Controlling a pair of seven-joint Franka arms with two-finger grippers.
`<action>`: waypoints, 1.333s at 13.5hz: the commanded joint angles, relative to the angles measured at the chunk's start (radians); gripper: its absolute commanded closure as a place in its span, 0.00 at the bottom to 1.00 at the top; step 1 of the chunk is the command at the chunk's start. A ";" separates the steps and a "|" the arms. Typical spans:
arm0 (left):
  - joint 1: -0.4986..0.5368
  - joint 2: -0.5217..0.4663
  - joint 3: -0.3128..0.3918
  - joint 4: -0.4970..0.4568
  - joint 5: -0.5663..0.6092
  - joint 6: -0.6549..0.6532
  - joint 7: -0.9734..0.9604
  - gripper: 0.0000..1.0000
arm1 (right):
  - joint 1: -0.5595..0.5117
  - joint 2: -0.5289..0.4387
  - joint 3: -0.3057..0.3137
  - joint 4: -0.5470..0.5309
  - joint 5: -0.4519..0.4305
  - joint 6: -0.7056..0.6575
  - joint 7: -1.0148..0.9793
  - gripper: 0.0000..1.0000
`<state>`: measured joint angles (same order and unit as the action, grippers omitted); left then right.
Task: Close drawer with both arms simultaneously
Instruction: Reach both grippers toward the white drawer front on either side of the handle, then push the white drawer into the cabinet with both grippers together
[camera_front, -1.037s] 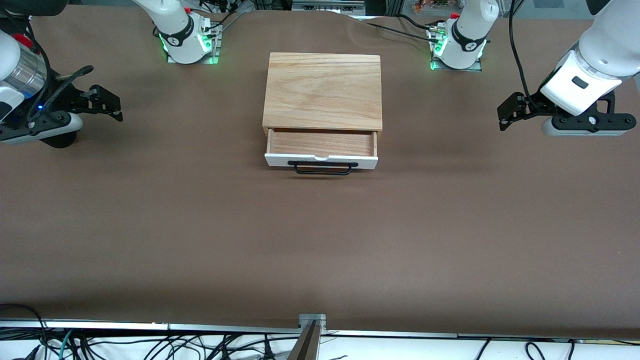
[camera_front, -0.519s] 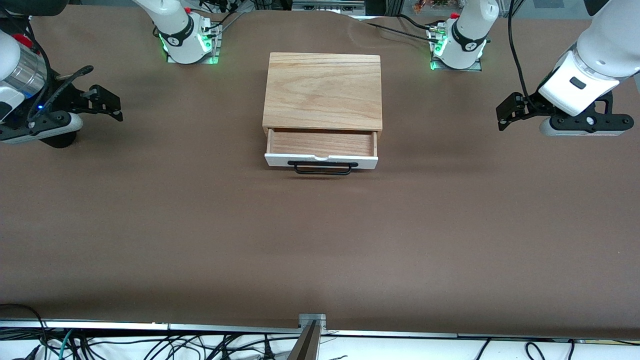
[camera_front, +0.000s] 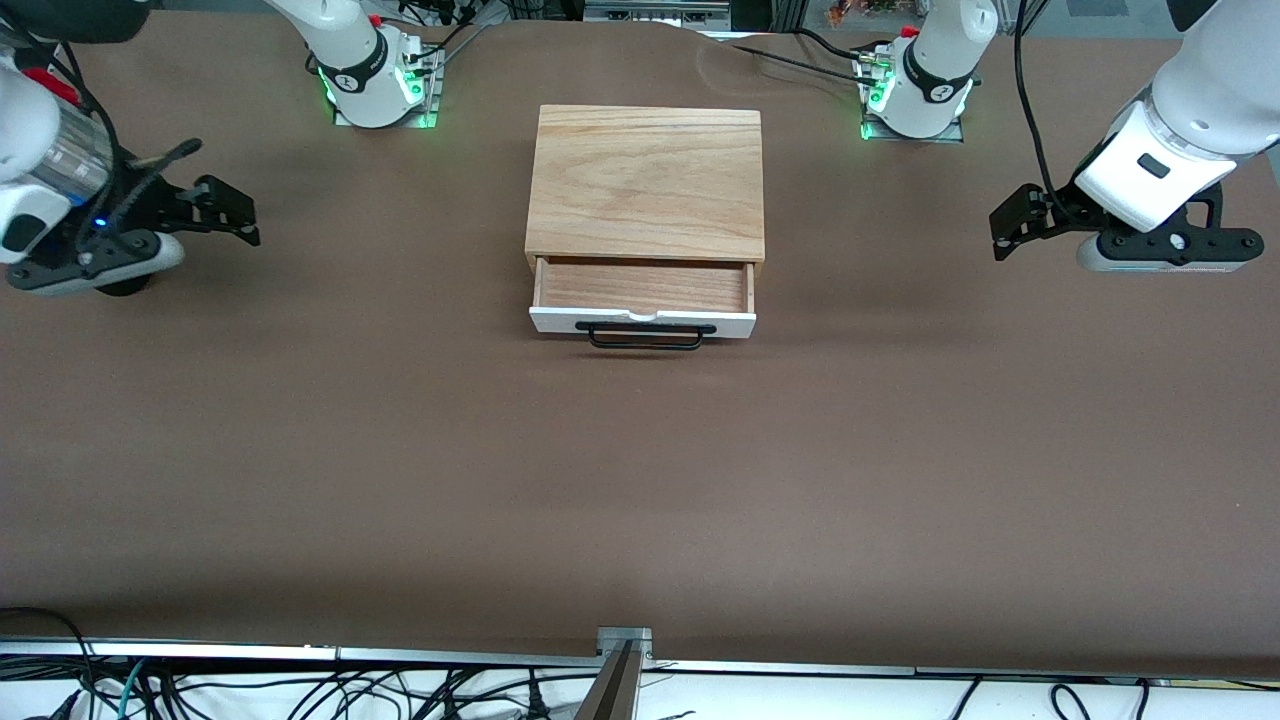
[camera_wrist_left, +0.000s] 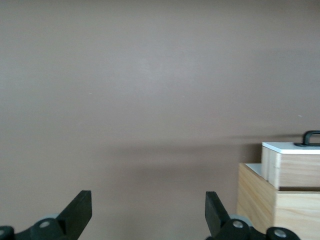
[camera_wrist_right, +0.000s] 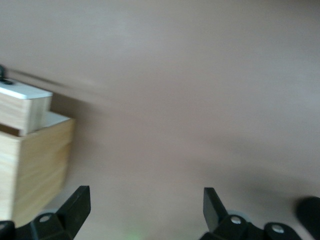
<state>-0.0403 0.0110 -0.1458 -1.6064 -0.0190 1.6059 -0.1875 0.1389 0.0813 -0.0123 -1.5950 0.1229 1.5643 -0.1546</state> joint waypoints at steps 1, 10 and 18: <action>-0.033 0.035 0.000 -0.021 -0.086 0.017 0.013 0.00 | 0.016 0.102 0.002 0.026 0.163 0.034 0.015 0.00; -0.177 0.374 -0.069 -0.021 -0.242 0.478 0.005 0.00 | 0.178 0.472 0.023 0.079 0.687 0.382 -0.003 0.00; -0.233 0.497 -0.118 -0.116 -0.392 0.650 0.005 0.00 | 0.265 0.537 0.023 0.011 0.785 0.434 -0.057 0.00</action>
<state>-0.2731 0.5224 -0.2499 -1.6744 -0.3639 2.2009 -0.1899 0.3967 0.6294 0.0132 -1.5538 0.8824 1.9859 -0.1862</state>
